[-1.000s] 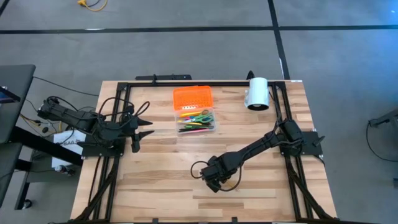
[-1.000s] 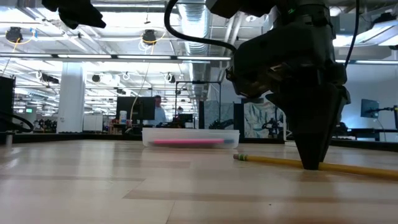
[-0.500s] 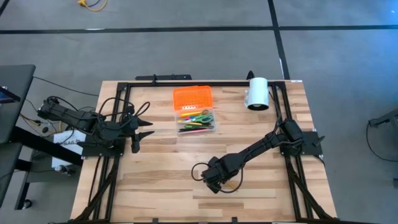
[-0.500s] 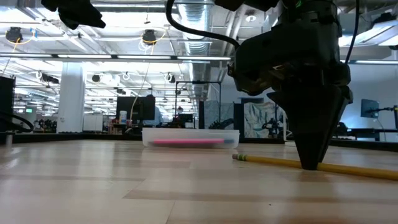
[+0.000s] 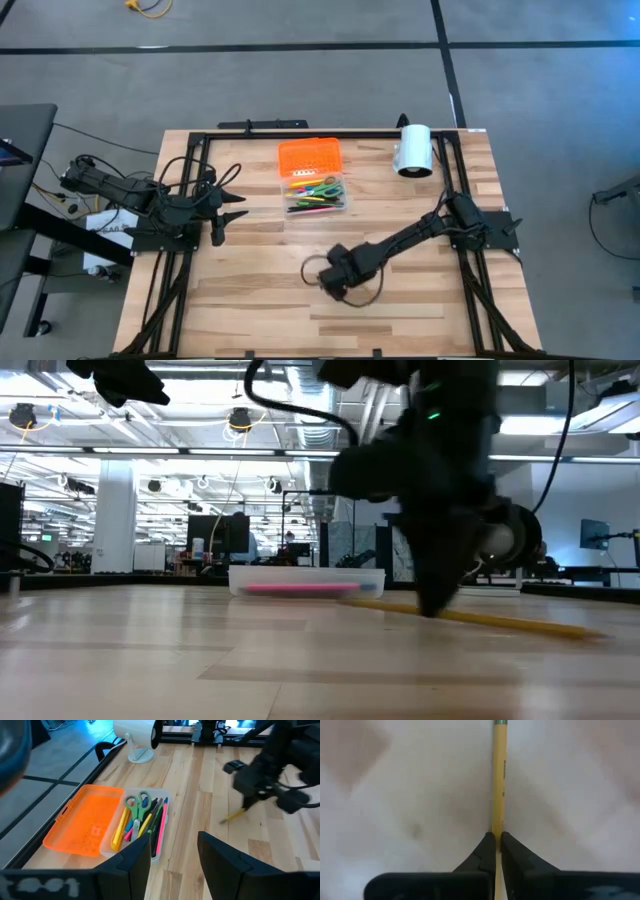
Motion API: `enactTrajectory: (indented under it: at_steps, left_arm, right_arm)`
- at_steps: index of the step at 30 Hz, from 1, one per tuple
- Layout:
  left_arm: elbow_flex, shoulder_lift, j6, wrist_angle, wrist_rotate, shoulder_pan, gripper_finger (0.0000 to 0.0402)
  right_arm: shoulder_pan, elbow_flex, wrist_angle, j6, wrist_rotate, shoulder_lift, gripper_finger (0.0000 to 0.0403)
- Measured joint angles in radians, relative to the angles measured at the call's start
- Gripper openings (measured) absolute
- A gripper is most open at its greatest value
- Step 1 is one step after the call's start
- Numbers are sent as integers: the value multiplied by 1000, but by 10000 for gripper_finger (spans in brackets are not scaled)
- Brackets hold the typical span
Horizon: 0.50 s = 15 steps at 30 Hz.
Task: Pick & place school supplies into a supply box
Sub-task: Put the yellow pencil into the supply box
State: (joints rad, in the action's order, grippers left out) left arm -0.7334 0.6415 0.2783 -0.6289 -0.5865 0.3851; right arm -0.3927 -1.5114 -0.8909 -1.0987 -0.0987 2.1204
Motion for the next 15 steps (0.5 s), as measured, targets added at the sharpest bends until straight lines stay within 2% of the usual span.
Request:
enactTrajectory:
  at_steps: [15]
  left_arm:
    - [0, 0, -8, 0, -1, 0, 153]
  right_arm:
    - [37, -72, -19, 59, -49, -4, 0]
